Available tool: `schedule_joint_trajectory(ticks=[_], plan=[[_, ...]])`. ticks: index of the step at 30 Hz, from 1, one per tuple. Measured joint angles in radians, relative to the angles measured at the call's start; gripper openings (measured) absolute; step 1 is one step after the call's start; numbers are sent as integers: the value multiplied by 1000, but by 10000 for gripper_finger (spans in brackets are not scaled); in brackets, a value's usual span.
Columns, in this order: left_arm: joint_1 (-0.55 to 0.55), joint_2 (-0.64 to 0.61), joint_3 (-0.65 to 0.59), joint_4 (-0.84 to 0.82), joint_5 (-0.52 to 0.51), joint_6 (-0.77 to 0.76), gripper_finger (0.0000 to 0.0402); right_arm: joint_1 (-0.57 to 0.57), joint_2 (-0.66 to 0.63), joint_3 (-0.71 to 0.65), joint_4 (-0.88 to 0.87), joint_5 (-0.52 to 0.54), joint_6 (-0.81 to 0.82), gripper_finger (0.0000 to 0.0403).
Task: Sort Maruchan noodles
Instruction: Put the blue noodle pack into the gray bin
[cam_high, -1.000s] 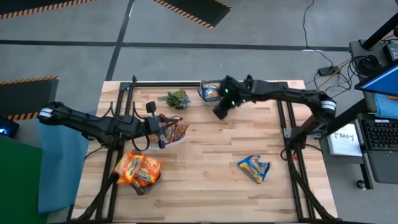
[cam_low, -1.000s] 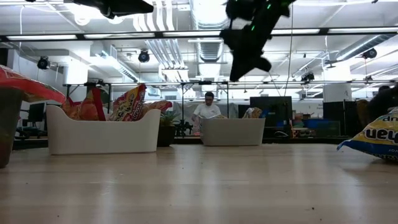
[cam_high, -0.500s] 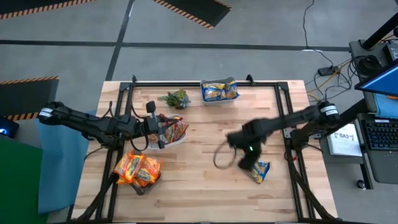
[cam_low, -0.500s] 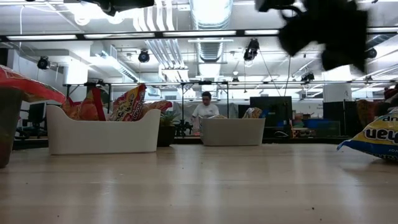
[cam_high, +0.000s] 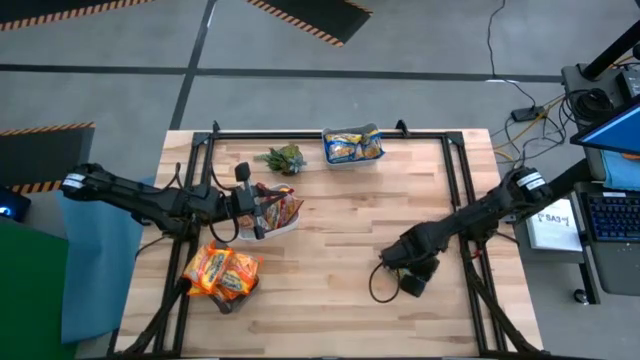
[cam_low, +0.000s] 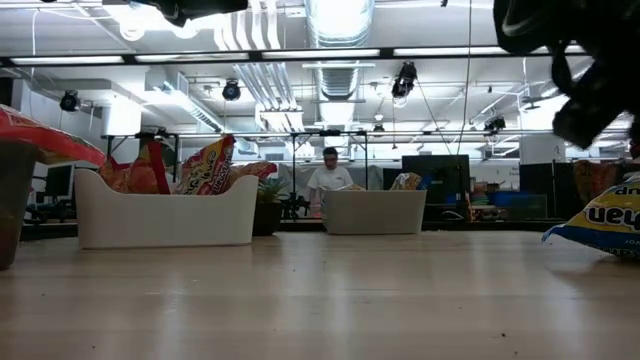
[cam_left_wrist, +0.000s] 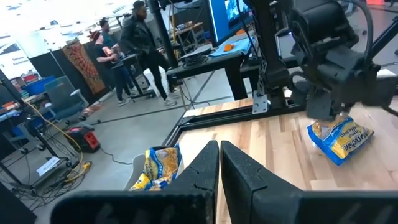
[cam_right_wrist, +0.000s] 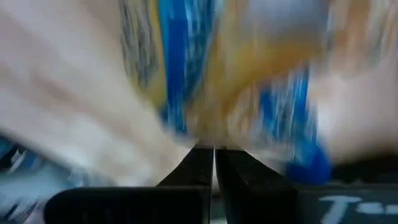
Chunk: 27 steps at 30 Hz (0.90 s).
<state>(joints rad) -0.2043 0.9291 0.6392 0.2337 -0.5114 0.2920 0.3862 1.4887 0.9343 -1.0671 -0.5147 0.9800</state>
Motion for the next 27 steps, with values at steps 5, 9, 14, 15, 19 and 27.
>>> schedule_joint_trajectory(ticks=[5,9,14,15,19,27], plan=[[0,0,0,3,0,-7,0,-27,0,16,113,361,-87,9],[0,4,0,-21,4,-40,0,-29,-11,89,113,598,-207,9],[0,45,0,7,86,-44,0,-29,-51,133,115,610,-280,9],[0,59,0,23,94,-45,0,-29,-64,132,114,625,-293,9],[0,135,29,63,111,-59,0,-24,-160,68,126,682,-302,9],[0,376,191,21,111,-68,0,-44,-419,-183,355,717,-284,9]])
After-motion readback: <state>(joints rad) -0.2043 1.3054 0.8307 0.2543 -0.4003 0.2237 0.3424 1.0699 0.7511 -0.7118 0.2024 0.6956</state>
